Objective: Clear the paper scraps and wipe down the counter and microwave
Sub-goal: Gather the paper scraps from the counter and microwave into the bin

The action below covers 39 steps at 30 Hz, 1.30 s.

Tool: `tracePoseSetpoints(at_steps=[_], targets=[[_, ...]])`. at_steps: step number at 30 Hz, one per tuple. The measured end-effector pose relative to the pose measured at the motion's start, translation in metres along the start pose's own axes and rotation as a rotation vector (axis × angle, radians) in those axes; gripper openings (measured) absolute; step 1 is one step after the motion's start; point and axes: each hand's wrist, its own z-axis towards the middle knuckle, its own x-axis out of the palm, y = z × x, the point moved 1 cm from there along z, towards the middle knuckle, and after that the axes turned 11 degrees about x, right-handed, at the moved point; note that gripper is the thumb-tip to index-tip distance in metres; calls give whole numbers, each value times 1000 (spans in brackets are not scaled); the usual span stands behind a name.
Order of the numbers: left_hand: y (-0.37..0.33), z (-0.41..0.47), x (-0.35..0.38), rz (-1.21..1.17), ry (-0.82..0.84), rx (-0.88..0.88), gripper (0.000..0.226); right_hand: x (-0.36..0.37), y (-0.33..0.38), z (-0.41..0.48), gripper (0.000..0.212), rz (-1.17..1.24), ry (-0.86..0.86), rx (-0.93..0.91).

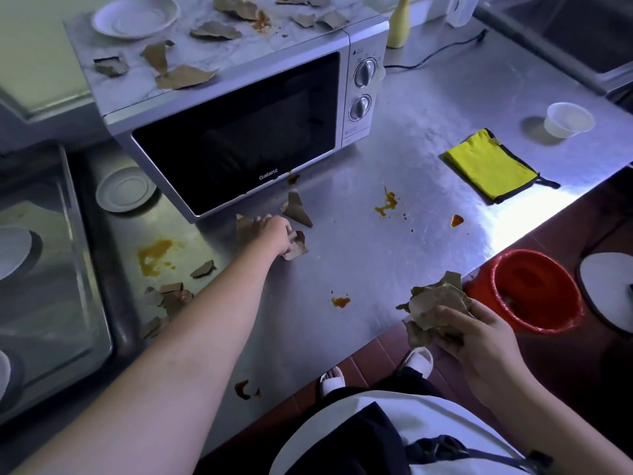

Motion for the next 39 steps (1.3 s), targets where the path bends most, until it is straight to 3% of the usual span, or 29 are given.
tracePoseSetpoints(at_steps=[4,6,11,14,17,23,26,29,33,39], targets=[[-5,-8,7,33,-64,15,17,3,3,5,14,30,48,-8],[-8,-19,10,-60,-137,36,8,8,6,5,17,13,106,-25],[-29,-77,6,-641,-135,99,22,28,12,3,43,-109,334,-57],[-51,-124,0,-984,-78,159,29,45,14,0,43,-167,497,-60],[-66,-158,-3,-1156,-25,257,31,59,15,-4,43,-259,595,-78],[-62,-185,-10,-1421,16,255,30,75,10,-1,29,-245,570,-37],[-46,-185,-9,-1566,129,293,34,78,10,2,40,-203,538,-17],[-26,-169,4,-1432,-15,175,27,74,10,7,53,-163,478,-4],[15,-131,19,-910,-327,-127,18,57,8,12,37,-106,353,-14],[54,-65,3,-339,-433,-137,36,30,10,23,20,20,146,37]])
